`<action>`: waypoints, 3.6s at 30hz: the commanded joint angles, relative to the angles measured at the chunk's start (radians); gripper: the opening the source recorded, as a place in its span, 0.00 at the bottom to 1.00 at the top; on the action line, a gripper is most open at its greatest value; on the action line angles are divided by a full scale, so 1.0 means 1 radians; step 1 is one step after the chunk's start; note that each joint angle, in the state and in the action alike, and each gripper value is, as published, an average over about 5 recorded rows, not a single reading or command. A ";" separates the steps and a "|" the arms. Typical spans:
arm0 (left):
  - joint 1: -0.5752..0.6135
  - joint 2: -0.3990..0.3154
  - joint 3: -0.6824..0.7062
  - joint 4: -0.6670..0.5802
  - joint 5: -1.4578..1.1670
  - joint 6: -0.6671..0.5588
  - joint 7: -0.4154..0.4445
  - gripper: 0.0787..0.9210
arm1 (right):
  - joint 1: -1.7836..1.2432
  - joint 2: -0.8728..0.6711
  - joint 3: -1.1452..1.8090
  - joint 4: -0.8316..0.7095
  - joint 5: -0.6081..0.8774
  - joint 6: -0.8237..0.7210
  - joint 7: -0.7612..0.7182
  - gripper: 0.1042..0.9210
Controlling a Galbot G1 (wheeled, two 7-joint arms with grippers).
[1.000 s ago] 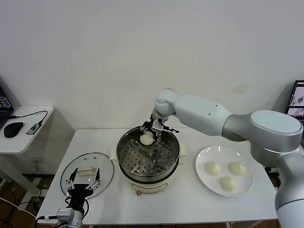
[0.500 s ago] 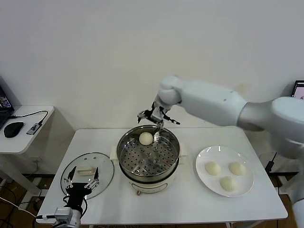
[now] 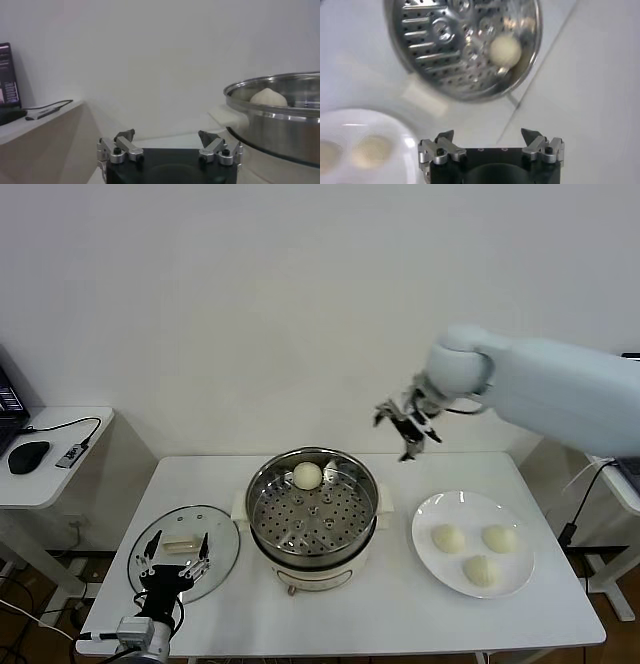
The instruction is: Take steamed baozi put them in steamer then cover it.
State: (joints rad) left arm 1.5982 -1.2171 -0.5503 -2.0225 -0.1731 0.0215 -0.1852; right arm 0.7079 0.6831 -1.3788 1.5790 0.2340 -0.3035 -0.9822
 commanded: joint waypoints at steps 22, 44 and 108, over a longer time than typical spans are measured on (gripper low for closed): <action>-0.008 -0.004 -0.013 0.020 0.017 -0.011 0.001 0.88 | -0.609 -0.134 0.339 -0.132 -0.234 -0.072 0.026 0.88; 0.011 -0.009 -0.029 0.011 0.027 -0.024 0.002 0.88 | -0.748 -0.003 0.458 -0.283 -0.283 -0.026 0.060 0.83; -0.013 -0.024 -0.054 0.006 0.033 -0.016 -0.005 0.88 | -0.169 0.657 0.074 -0.224 0.403 -0.412 0.218 0.59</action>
State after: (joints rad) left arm 1.5849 -1.2376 -0.6024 -2.0160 -0.1408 0.0056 -0.1899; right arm 0.6056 1.2102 -1.2859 1.3818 0.5794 -0.6446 -0.8156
